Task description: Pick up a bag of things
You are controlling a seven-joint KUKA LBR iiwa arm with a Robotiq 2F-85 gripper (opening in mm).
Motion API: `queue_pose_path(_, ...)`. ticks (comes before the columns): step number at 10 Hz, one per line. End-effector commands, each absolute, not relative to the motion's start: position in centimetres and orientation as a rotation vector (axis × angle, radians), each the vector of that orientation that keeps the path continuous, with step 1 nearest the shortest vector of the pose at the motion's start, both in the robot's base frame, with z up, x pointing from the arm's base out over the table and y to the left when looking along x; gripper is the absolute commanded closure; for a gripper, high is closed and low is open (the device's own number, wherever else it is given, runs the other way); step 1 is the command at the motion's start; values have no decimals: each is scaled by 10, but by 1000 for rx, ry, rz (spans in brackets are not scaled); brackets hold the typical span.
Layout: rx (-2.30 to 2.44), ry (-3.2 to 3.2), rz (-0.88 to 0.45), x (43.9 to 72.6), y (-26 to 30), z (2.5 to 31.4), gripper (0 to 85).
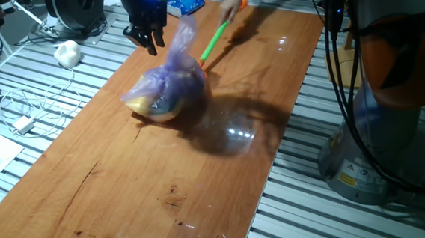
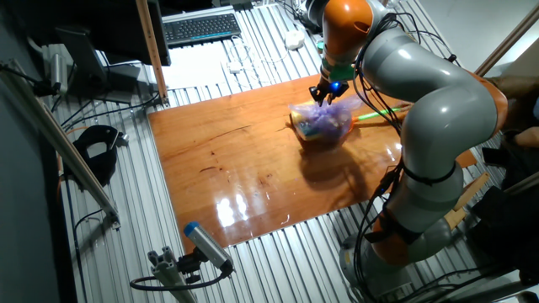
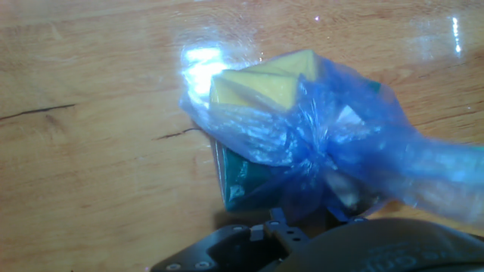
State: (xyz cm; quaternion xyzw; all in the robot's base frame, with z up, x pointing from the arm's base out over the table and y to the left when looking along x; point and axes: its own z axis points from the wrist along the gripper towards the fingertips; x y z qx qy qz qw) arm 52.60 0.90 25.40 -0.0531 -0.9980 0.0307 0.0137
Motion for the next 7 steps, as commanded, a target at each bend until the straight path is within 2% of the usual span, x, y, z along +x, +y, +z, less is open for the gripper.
queue_pose_path(1,-163,-3110,98,526,9,254,510)
queue_pose_path(7,-163,-3112,98,526,10,255,510)
